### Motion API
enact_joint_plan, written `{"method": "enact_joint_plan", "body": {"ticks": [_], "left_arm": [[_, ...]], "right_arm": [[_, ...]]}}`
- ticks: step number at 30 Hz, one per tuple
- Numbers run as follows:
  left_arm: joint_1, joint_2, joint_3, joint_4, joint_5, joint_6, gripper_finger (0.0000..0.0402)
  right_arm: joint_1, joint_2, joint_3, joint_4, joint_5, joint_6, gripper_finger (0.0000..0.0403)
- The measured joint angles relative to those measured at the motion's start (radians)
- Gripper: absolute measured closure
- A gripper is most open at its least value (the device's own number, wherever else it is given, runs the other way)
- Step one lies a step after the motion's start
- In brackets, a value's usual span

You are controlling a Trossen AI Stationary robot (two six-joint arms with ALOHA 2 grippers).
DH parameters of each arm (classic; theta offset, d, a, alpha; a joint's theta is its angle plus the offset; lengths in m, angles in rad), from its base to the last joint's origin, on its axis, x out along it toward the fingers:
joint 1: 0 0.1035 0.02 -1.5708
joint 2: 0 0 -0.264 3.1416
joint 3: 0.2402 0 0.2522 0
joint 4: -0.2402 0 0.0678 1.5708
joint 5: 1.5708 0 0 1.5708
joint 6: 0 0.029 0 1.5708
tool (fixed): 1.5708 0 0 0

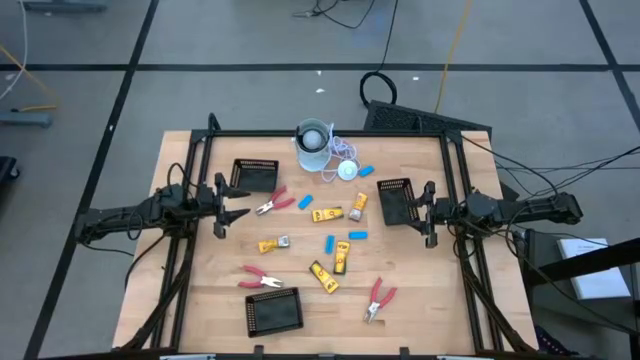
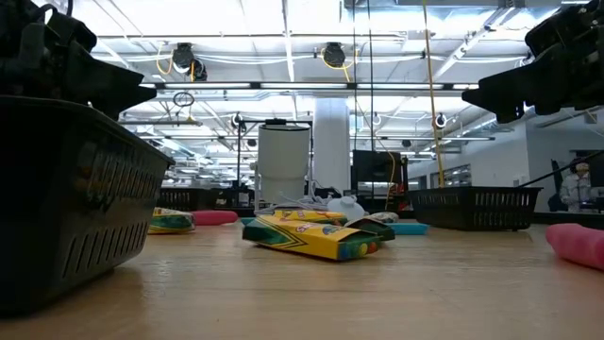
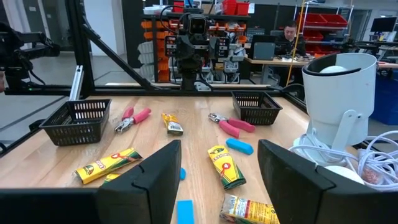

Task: Pick & Place School Supplies
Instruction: Put the pink puncher into the right black bin

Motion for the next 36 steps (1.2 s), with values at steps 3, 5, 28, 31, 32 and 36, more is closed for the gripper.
{"method": "enact_joint_plan", "body": {"ticks": [3,5,28,31,32,36], "left_arm": [[0.000,0.000,0.000,0.000,0.000,0.000,0.0172],[0.000,0.000,0.000,0.000,0.000,0.000,0.0172],[0.000,0.081,0.000,-0.001,0.000,0.026,0.0172],[0.000,0.081,0.000,-0.001,0.000,0.025,0.0172],[0.000,0.081,0.000,-0.001,0.000,0.025,0.0172],[0.000,0.081,-0.001,-0.001,0.000,0.024,0.0172]], "right_arm": [[0.000,0.000,0.000,0.000,0.000,0.011,0.0200],[0.000,0.000,0.000,0.000,0.001,0.026,0.0200],[0.010,0.461,0.000,0.419,-0.046,0.084,0.0200],[0.063,0.591,0.030,0.469,-0.045,0.130,0.0200],[0.086,0.638,0.050,0.469,-0.038,0.145,0.0200],[0.205,0.846,0.153,0.487,0.013,0.163,0.0200]]}}
